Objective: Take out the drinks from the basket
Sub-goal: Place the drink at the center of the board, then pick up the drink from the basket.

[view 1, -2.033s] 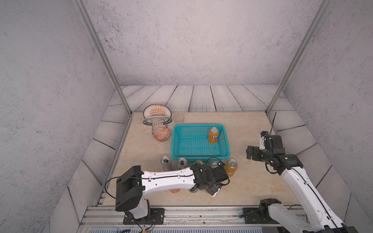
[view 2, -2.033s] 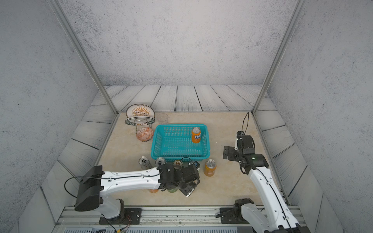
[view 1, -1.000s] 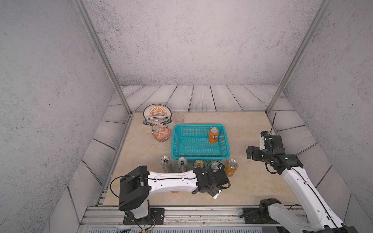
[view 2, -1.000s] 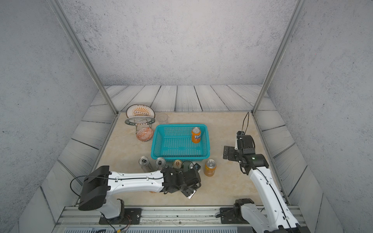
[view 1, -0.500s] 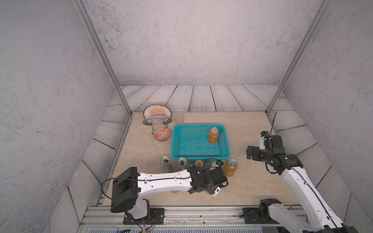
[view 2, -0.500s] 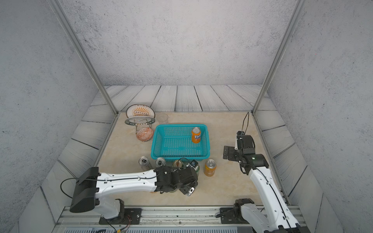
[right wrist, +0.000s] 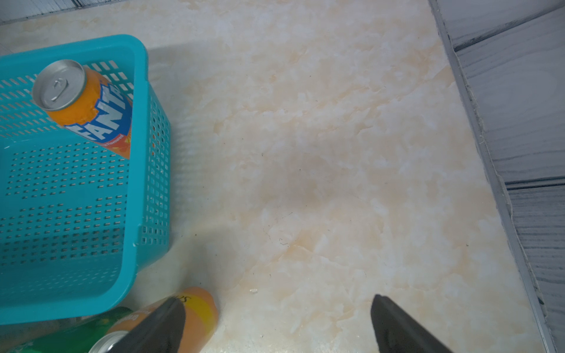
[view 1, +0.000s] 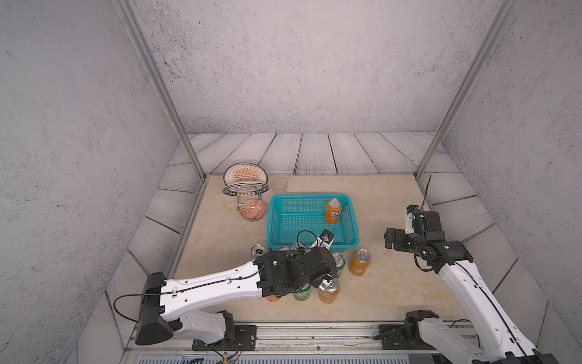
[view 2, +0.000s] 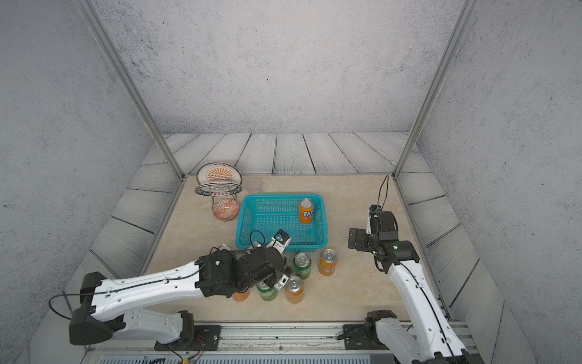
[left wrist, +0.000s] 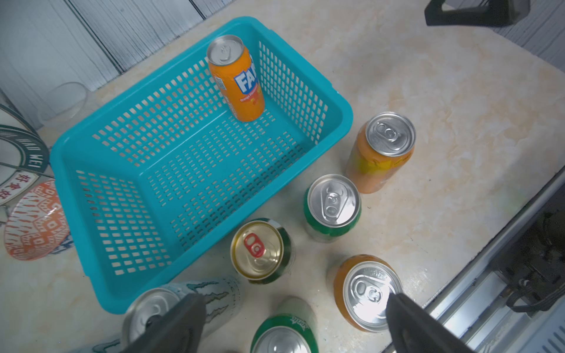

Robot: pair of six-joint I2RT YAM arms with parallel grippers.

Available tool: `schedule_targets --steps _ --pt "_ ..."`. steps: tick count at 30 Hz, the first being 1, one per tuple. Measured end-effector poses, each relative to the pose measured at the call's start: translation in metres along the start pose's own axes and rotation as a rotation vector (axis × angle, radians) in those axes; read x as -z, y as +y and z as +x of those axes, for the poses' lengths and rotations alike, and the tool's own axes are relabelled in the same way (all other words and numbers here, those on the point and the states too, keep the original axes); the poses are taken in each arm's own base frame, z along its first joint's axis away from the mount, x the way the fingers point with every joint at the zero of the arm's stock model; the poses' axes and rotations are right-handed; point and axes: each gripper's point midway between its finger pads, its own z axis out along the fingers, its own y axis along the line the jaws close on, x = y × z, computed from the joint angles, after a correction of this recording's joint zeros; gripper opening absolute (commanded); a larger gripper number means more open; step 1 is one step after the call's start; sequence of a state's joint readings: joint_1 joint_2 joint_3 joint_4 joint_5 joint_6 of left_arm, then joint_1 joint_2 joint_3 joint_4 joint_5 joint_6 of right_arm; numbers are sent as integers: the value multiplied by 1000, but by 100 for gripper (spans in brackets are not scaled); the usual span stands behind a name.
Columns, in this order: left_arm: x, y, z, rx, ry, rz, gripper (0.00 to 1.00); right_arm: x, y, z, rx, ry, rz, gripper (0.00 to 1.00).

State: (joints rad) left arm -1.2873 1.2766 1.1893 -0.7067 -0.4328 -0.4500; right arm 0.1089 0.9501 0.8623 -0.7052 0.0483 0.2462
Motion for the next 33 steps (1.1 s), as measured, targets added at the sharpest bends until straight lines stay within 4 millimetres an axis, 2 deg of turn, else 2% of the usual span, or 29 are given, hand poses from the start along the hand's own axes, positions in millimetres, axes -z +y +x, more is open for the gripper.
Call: schedule_targets --steps 6,13,28,33 --pt "6 47 -15 50 -31 -61 99 0 3 1 2 3 -16 99" --pt "10 125 -22 158 -41 -146 99 0 4 1 8 6 -24 100" --pt "9 235 -12 291 -33 -260 99 0 7 1 12 6 -39 100" --pt "7 266 4 372 -31 -288 99 0 8 0 11 4 -49 100"
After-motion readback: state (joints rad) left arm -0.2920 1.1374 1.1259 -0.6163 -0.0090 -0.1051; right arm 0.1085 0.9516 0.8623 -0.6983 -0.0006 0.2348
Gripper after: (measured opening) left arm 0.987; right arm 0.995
